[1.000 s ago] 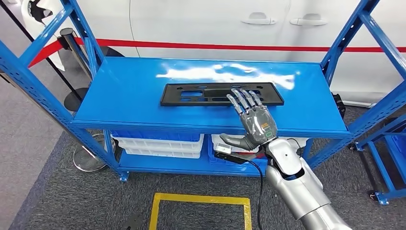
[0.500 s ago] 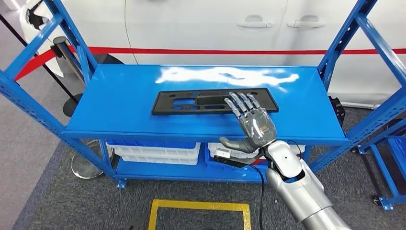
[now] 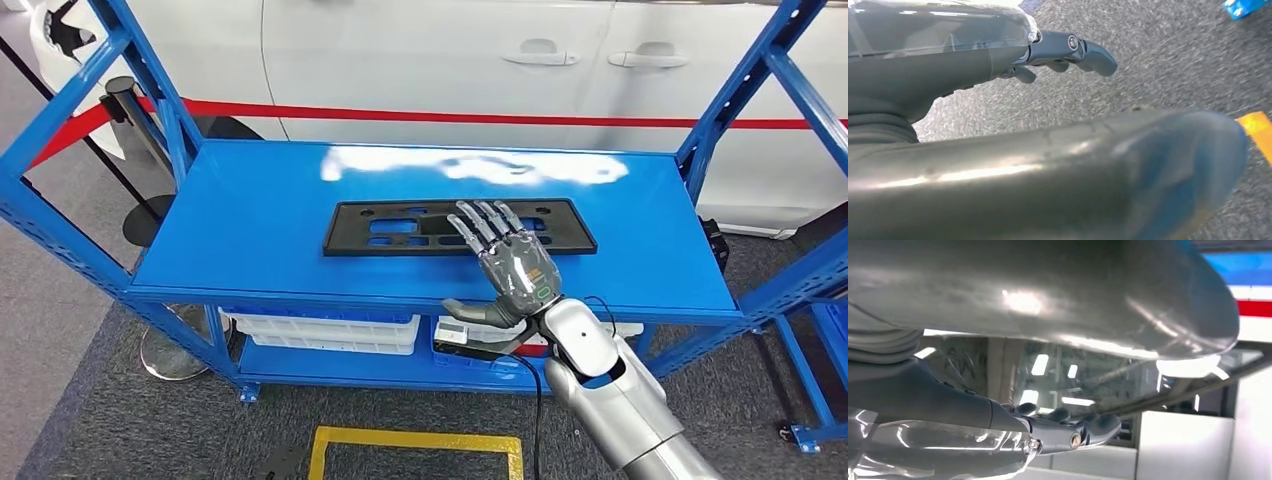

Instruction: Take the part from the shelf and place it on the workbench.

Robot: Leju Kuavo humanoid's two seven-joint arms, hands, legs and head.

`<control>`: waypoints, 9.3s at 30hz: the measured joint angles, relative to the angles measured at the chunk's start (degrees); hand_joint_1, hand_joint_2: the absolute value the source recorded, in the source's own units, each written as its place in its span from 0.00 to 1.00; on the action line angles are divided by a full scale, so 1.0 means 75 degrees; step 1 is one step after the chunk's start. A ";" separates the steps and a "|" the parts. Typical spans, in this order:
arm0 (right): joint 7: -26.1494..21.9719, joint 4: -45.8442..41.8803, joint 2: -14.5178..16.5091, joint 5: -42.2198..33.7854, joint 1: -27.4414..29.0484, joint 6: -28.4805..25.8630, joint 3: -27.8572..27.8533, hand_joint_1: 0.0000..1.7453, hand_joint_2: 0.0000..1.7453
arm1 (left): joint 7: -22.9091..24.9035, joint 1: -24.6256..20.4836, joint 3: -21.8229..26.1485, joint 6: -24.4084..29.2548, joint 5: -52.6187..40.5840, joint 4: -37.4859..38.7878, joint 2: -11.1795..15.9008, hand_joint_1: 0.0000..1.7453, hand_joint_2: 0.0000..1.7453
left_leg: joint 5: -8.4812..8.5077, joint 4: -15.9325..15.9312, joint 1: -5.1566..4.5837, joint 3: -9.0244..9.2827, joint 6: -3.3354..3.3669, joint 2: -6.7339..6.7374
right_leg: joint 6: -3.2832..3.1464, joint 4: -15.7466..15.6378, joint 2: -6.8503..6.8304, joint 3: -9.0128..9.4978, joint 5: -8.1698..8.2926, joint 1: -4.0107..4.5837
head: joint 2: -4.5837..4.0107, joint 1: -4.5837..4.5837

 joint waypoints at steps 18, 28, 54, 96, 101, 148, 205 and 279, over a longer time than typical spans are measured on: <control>-0.0037 -0.0291 0.0061 0.0208 0.0139 0.0285 0.0923 0.00 0.00 | -0.0042 0.0026 0.0009 0.0028 0.0056 0.0003 -0.0013 0.00 0.00 | -0.0692 0.0227 -0.0014 0.0430 -0.0250 -0.0014 | -0.0276 -0.0242 0.0010 -0.0471 0.0644 -0.0008 | 0.0000 -0.0002; -0.0048 0.0212 0.0239 0.0213 0.0051 0.0398 0.1285 0.00 0.75 | 0.0047 0.0015 0.0010 0.0001 0.0058 0.0004 -0.0003 0.00 0.00 | 0.0154 0.0371 -0.0004 -0.0297 -0.0271 0.0010 | -0.0243 -0.0214 0.0021 0.0098 0.0149 0.0004 | 0.0000 -0.0003; 0.1687 0.2781 0.0740 0.1610 -0.0950 0.0335 0.1920 0.74 1.00 | -0.0101 0.0031 0.0041 -0.0009 0.0106 0.0009 -0.0009 0.00 0.00 | -0.1019 0.2265 0.0024 -0.1035 -0.0368 0.0001 | -0.0341 -0.0165 -0.0017 -0.0324 0.0439 -0.0026 | 0.0000 -0.0004; -0.1313 -0.4844 -0.0079 -1.1148 0.0458 0.5704 -0.2050 1.00 1.00 | -0.0649 -0.0018 0.0201 0.0939 0.0381 0.0009 0.0018 0.00 1.00 | -0.0160 0.0091 0.0056 0.0024 -0.0033 0.0005 | -0.0055 0.0415 0.0003 -0.0558 -0.0003 0.0026 | 0.0000 0.0000; -0.1146 -0.5039 -0.0135 -1.1747 0.1079 0.6208 -0.2130 1.00 1.00 | -0.0753 -0.0044 0.0203 0.1276 0.0368 0.0009 0.0019 0.00 1.00 | -0.0180 0.0090 0.0055 0.0046 0.0017 0.0003 | 0.0052 0.1993 -0.0004 -0.1411 -0.0474 -0.0069 | 0.0000 0.0001; -0.0667 -0.5058 -0.0275 -1.1786 0.1514 0.6073 -0.2060 1.00 1.00 | -0.0308 -0.0002 0.0596 0.0893 0.0760 0.0012 0.0029 0.00 1.00 | -0.0856 0.2359 0.0022 -0.0758 -0.0367 0.0010 | -0.0371 -0.0055 -0.0083 -0.0577 0.0554 0.0005 | 0.0000 -0.0005; -0.0524 -0.4993 -0.0235 -1.1714 0.1456 0.6015 -0.2134 1.00 1.00 | -0.0304 -0.0069 0.0603 0.0672 0.0621 0.0023 -0.0014 0.00 1.00 | -0.0759 0.1029 -0.0031 -0.0636 -0.0266 0.0075 | -0.0365 -0.0377 -0.0117 -0.0110 0.0516 -0.0006 | 0.0000 -0.0007; -0.0273 -0.5440 -0.0411 -1.2123 0.2020 0.6172 -0.2584 1.00 1.00 | -0.0334 -0.0023 0.0496 0.0796 0.0520 0.0026 -0.0002 0.00 1.00 | -0.0410 0.0098 0.0057 0.0332 -0.0088 -0.0222 | -0.0054 0.0163 0.0655 -0.0734 0.0550 -0.0009 | 0.0000 0.0001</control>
